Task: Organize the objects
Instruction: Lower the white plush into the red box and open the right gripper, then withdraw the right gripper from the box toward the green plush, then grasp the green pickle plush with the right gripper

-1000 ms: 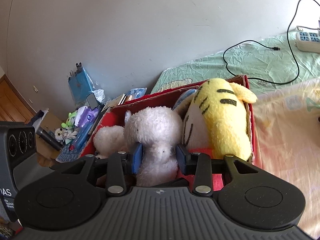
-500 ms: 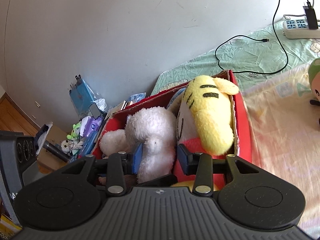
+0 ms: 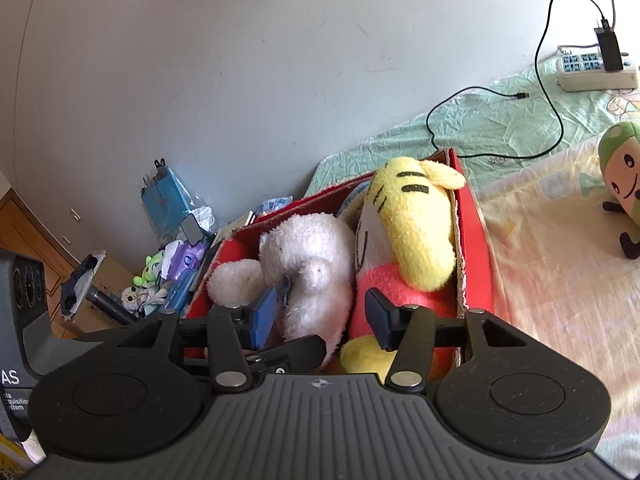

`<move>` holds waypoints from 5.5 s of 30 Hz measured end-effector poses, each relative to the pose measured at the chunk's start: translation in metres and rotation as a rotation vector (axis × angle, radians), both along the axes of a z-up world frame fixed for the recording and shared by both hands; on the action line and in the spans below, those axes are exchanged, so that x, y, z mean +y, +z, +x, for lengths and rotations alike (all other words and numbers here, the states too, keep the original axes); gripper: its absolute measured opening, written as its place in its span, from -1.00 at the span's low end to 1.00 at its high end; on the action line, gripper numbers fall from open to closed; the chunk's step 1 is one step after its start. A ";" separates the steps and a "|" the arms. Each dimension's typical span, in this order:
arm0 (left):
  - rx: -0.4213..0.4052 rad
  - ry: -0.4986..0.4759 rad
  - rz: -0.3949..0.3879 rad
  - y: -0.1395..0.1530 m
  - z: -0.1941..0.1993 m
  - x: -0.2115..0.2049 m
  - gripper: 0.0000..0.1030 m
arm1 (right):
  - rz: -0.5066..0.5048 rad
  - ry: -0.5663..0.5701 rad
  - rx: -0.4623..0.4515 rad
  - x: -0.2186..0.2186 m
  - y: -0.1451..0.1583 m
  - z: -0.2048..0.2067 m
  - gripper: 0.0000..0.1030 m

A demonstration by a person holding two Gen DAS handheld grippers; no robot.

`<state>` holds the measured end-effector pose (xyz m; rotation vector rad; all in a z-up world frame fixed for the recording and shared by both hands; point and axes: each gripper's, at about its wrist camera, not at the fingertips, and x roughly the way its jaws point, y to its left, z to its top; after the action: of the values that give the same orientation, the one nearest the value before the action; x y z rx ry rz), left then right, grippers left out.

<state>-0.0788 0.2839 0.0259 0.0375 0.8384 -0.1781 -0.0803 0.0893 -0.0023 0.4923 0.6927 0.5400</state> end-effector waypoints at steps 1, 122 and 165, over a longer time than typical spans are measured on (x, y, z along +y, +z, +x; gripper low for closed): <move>-0.006 0.005 0.009 0.002 -0.002 -0.001 0.95 | 0.000 -0.003 -0.005 0.000 0.001 -0.002 0.04; 0.342 -0.117 0.214 -0.107 0.080 -0.280 0.96 | 0.050 -0.238 0.263 -0.280 -0.077 0.070 0.11; 0.272 -0.244 -0.194 -0.120 0.167 -0.288 0.81 | 0.254 -0.069 0.338 -0.275 -0.124 0.170 0.27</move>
<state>0.0887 -0.0037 -0.0939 -0.0683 1.0837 -0.5025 0.0899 -0.1852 -0.1261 0.8551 0.9306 0.4865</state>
